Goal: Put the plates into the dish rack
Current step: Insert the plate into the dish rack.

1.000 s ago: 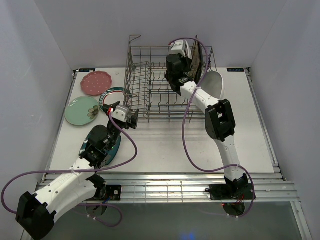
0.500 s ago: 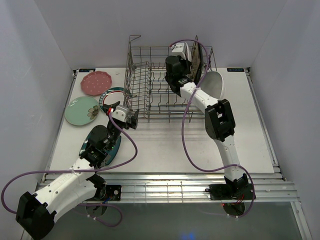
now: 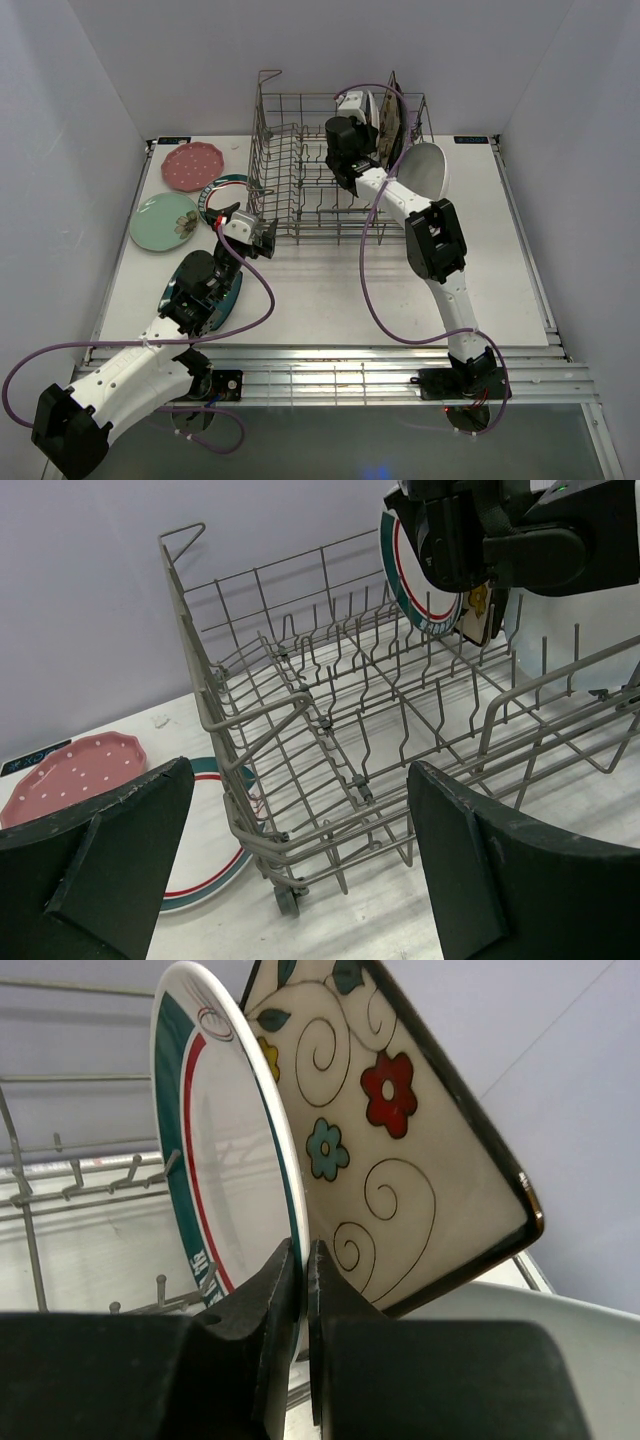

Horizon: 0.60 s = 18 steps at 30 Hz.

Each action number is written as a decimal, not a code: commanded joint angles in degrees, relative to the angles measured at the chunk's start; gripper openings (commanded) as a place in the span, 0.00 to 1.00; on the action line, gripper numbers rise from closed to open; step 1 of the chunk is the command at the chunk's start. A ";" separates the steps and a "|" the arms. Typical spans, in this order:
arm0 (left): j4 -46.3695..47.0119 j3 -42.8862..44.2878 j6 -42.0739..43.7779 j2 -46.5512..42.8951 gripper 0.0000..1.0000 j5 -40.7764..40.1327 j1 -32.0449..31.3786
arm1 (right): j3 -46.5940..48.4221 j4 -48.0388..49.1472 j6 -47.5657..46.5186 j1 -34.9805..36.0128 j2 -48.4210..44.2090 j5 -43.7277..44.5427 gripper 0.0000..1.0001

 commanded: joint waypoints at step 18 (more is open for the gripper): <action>0.69 -0.66 0.08 -1.09 0.98 0.60 0.37 | -3.04 -0.58 6.31 0.21 -2.05 2.08 0.19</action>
